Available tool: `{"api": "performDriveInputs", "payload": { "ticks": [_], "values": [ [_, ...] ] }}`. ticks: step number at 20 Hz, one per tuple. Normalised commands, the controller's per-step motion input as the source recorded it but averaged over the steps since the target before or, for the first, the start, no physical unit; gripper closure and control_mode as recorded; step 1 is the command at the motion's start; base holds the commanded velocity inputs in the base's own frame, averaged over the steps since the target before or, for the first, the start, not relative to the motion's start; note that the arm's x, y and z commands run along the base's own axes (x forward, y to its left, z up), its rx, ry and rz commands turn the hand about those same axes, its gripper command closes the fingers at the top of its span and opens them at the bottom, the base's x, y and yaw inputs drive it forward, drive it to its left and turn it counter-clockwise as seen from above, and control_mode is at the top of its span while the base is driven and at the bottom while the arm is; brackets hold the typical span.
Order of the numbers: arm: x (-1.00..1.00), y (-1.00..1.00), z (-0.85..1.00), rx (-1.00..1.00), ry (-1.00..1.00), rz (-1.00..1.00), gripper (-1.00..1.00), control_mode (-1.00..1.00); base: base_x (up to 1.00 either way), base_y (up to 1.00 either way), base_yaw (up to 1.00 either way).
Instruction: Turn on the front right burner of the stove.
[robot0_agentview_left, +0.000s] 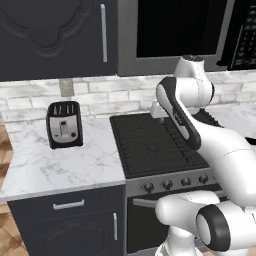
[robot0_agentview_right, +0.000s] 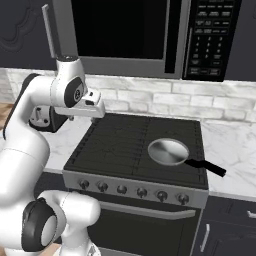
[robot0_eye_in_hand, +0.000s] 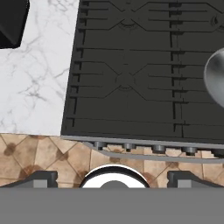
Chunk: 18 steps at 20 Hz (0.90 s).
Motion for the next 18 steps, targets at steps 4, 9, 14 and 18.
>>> {"api": "performDriveInputs", "payload": {
  "ticks": [4, 9, 14, 18],
  "values": [
    [0.0, 0.0, 0.0, 0.0, 0.0, 0.0, -1.0, 1.0, 0.0, 0.0, 0.0],
    [0.0, 0.0, 0.0, 0.0, 0.0, 0.0, -1.0, 1.0, 0.0, 0.0, 0.0],
    [0.0, 0.0, 0.0, 0.0, 0.0, 0.0, -1.0, 1.0, 0.0, 0.0, 0.0],
    [0.0, -0.12, -0.05, 0.0, 0.0, 0.0, -1.0, -1.0, 0.0, 0.0, 0.0]
  ]
}}
